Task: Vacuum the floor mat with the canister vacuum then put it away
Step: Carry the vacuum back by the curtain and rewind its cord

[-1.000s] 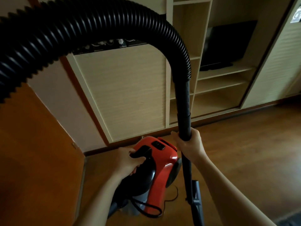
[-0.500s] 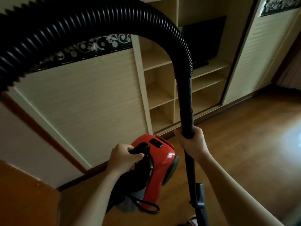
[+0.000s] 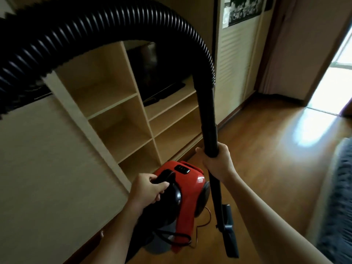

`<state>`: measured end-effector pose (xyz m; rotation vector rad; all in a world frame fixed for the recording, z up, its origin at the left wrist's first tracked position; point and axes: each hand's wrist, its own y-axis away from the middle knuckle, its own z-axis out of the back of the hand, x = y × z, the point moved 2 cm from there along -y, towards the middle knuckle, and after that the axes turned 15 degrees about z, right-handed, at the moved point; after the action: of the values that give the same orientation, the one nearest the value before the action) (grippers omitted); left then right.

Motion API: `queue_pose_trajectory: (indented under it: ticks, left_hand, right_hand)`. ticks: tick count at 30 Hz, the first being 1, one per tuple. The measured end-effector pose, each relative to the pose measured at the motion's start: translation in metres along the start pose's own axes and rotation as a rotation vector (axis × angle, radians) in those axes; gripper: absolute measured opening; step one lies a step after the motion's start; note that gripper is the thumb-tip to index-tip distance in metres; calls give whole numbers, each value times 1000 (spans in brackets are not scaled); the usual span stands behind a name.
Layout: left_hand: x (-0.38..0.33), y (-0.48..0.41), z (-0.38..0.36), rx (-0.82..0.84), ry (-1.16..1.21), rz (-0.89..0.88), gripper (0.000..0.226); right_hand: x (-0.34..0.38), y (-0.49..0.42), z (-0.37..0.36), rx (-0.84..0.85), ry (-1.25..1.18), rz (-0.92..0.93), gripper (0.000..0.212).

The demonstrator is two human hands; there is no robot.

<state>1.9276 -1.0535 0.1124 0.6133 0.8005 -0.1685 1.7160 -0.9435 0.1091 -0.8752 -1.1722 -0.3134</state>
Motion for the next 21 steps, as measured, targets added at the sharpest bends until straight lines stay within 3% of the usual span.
queue_pose_trajectory:
  ticks: [12,21]
  left_hand:
    - [-148,-127,-124,200,-25,-144,25]
    - [-264,-240,-203,391,-61,-217,25]
  right_hand:
    - [-44,-92,136,-326,158,76,28]
    - [-119,-211,204,-430,375,8,30]
